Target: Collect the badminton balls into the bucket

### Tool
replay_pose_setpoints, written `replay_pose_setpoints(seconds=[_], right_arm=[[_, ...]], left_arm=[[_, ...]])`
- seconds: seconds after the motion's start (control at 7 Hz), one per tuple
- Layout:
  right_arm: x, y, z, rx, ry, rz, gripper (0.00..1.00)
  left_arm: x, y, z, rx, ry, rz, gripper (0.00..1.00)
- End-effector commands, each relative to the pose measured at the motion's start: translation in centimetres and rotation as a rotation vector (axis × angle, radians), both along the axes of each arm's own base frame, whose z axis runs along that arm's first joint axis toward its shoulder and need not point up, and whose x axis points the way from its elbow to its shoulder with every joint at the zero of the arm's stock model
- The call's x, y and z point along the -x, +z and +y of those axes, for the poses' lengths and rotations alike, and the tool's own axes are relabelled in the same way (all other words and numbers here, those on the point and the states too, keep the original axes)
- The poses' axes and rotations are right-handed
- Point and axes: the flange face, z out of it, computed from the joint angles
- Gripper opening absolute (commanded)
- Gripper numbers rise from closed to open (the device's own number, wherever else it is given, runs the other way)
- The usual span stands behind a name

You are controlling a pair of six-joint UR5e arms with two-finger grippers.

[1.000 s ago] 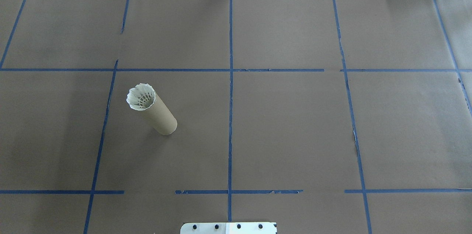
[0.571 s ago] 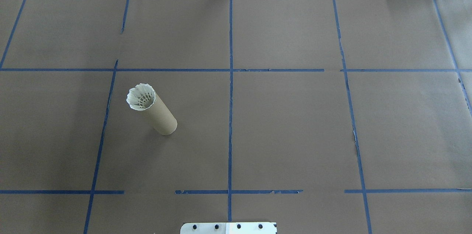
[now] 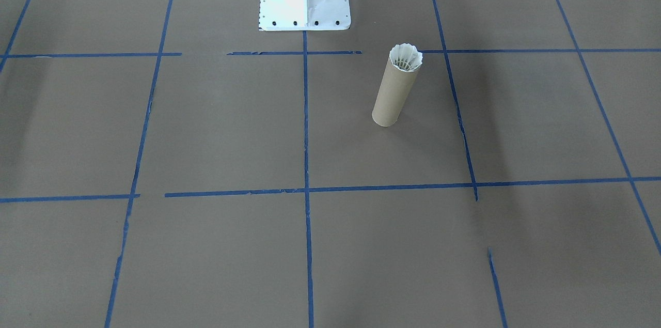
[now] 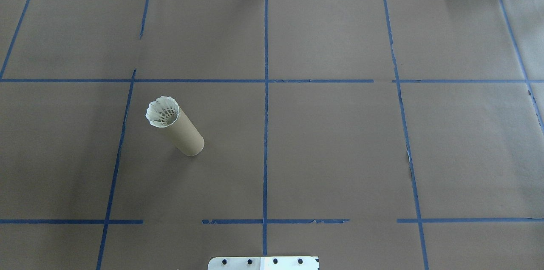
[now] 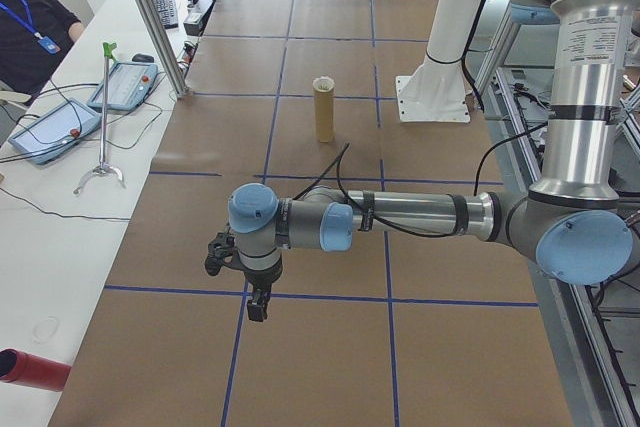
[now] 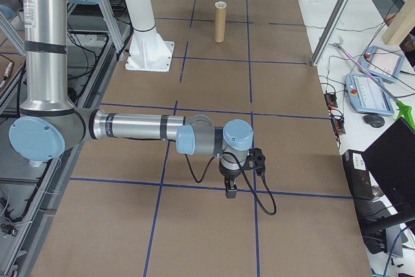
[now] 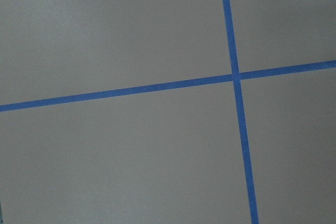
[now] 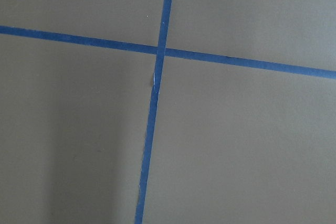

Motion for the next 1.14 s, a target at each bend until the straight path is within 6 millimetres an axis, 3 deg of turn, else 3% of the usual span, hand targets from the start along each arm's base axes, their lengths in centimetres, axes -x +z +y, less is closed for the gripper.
replay_pose_setpoints(seconds=[0.0, 0.14, 0.43, 0.71, 0.86, 1.0], right_arm=[[0.0, 0.0, 0.0, 0.0, 0.001, 0.0, 1.0], [0.0, 0.0, 0.0, 0.0, 0.001, 0.0, 1.0], [0.0, 0.0, 0.0, 0.0, 0.001, 0.0, 1.0], [0.0, 0.0, 0.0, 0.0, 0.001, 0.0, 1.0], [0.0, 0.0, 0.0, 0.0, 0.001, 0.0, 1.0], [0.0, 0.0, 0.0, 0.0, 0.001, 0.0, 1.0]], left_arm=[[0.0, 0.9, 0.5, 0.013, 0.004, 0.005, 1.0], [0.0, -0.4, -0.2, -0.009, 0.003, -0.01, 1.0], [-0.2, -0.4, -0.3, -0.008, 0.005, -0.009, 1.0], [-0.4, 0.9, 0.4, -0.017, 0.008, 0.018, 1.0], [-1.2, 2.0, 1.8, -0.02, 0.013, 0.134, 1.0], [-1.5, 1.4, 1.5, -0.036, 0.014, 0.18, 1.0]])
